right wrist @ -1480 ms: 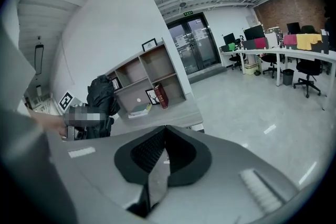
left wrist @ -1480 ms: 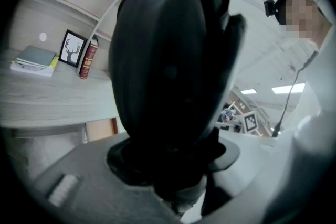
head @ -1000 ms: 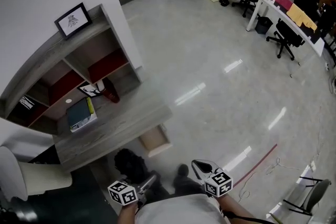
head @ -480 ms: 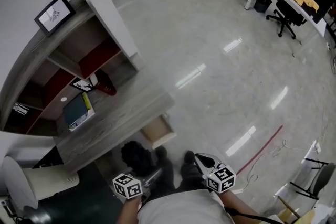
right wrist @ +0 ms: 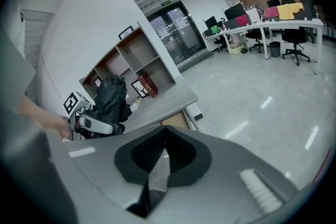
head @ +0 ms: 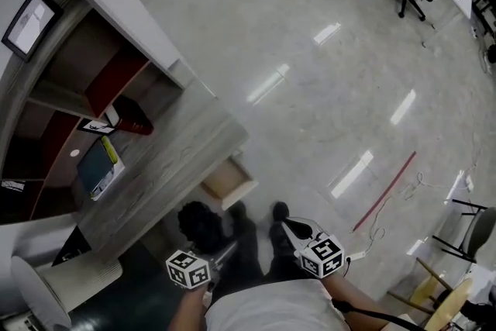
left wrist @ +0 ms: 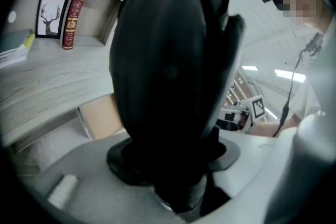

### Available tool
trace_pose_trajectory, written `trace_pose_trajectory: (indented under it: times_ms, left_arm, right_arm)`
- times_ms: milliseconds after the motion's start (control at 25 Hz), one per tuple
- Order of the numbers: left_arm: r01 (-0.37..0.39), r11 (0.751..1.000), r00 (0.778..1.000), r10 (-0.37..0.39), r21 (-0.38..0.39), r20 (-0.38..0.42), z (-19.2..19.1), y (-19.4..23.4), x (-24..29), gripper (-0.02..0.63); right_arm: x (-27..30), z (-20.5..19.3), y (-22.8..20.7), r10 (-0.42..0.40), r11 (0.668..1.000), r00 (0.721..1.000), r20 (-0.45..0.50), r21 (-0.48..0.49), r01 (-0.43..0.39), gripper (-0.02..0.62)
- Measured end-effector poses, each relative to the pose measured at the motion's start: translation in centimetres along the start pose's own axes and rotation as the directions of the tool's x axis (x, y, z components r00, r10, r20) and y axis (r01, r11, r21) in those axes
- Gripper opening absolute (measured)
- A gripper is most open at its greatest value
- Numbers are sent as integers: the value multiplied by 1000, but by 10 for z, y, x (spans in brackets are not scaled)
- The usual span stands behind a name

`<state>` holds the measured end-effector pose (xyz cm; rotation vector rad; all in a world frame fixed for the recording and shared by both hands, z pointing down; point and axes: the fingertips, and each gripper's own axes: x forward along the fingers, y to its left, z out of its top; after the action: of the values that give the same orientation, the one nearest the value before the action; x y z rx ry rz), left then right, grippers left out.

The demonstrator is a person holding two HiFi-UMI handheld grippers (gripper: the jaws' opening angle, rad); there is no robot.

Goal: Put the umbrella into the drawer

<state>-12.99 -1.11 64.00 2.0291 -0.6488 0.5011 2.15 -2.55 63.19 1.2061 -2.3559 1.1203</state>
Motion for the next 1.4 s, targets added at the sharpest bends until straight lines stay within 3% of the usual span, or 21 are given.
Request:
trace_pose_trajectory:
  times_ms: [800,1080,1400]
  left_arm:
    - [58,997,983,-67,-56,-172,-45,78,77,244]
    - [57,992,980,-78,-114,-181,-58,112,113,242]
    - [50,992,972,-75,-116,-223,-75,140,136,242]
  right_arm:
    - [77,-49,-36,-65,990,996,-55,118,72,6]
    - [109,-79,-62,-66,986,994,-87,145,79,6]
    - [131,-94,-79,-66,986,992,-110,147,82,6]
